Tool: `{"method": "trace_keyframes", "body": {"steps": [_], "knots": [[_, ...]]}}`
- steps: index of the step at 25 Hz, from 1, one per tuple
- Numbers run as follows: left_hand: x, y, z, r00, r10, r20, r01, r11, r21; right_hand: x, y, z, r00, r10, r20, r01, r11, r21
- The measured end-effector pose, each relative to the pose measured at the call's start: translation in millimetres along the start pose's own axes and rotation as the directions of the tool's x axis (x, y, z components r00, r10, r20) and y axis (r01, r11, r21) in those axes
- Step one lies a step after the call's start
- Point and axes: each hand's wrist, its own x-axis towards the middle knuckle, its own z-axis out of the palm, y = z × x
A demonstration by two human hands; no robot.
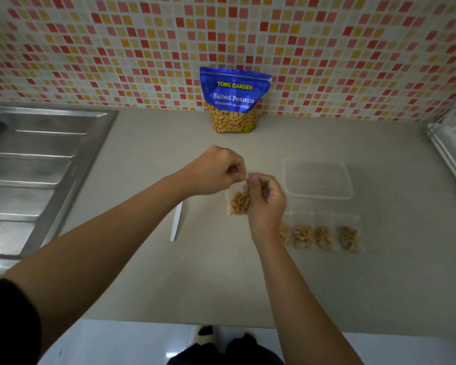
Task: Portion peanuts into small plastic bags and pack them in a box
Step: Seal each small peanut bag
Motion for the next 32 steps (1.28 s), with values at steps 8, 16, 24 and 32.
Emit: {"method": "trace_keyframes", "body": {"steps": [8, 16, 24, 32], "knots": [[-0.8, 1.6, 4.6, 0.997, 0.070, 0.010, -0.071, 0.997, 0.040, -0.4, -1.9, 1.5, 0.964, -0.158, -0.212, 0.112, 0.970, -0.215], [-19.9, -17.7, 5.1, 0.997, -0.058, -0.053, 0.059, 0.998, 0.021, 6.9, -5.2, 0.2, 0.994, 0.086, -0.060, -0.092, 0.991, -0.096], [-100.3, -21.4, 86.4, 0.758, -0.645, 0.099, 0.420, 0.366, -0.830, -10.0, 37.2, 22.3, 0.919, 0.389, 0.054, -0.392, 0.919, 0.042], [-125.3, -33.3, 121.9, 0.653, -0.744, -0.139, 0.623, 0.633, -0.459, -13.5, 73.8, 20.1, 0.944, 0.227, 0.238, 0.005, 0.713, -0.701]]}}
